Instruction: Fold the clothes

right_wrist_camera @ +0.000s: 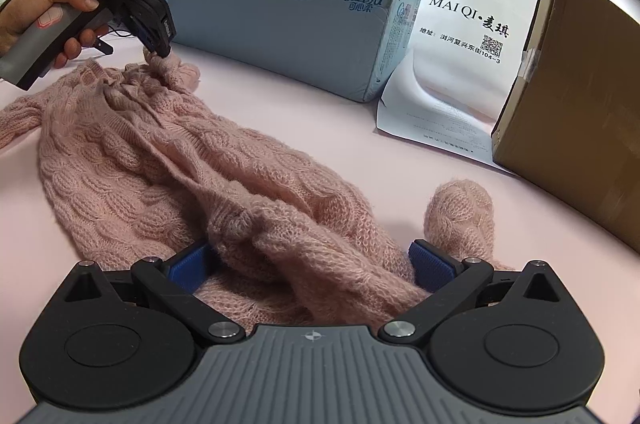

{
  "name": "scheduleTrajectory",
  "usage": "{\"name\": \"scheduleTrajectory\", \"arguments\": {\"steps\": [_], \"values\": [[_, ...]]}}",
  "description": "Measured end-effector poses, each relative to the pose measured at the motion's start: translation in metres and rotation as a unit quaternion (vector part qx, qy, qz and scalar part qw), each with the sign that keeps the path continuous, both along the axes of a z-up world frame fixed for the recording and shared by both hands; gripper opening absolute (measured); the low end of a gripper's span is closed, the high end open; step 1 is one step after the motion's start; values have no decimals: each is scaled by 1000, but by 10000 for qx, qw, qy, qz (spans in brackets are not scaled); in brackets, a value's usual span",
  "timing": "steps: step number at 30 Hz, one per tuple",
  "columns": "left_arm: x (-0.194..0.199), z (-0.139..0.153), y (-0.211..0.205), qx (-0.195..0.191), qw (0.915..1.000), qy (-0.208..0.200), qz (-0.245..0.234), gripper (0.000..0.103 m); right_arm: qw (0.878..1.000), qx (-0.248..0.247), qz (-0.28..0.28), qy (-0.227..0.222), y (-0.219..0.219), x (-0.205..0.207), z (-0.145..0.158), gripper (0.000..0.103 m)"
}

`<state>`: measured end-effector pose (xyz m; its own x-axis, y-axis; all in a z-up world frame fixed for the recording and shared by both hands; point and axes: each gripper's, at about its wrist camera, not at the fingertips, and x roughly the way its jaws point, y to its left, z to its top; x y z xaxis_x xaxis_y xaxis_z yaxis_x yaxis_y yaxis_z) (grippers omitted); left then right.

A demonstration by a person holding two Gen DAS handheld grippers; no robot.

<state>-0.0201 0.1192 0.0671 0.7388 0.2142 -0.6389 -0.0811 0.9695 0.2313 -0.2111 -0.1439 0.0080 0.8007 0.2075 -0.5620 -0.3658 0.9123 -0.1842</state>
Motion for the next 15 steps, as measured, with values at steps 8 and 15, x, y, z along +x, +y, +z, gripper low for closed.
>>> {"name": "scheduleTrajectory", "arguments": {"steps": [8,15], "values": [[7,25,-32,156,9971,-306,-681,7,10000,9,10,11,0,-1,0,103],[20,19,-58,445,9929,-78,-1096,13,9999,120,38,97,-3,3,0,103]]}}
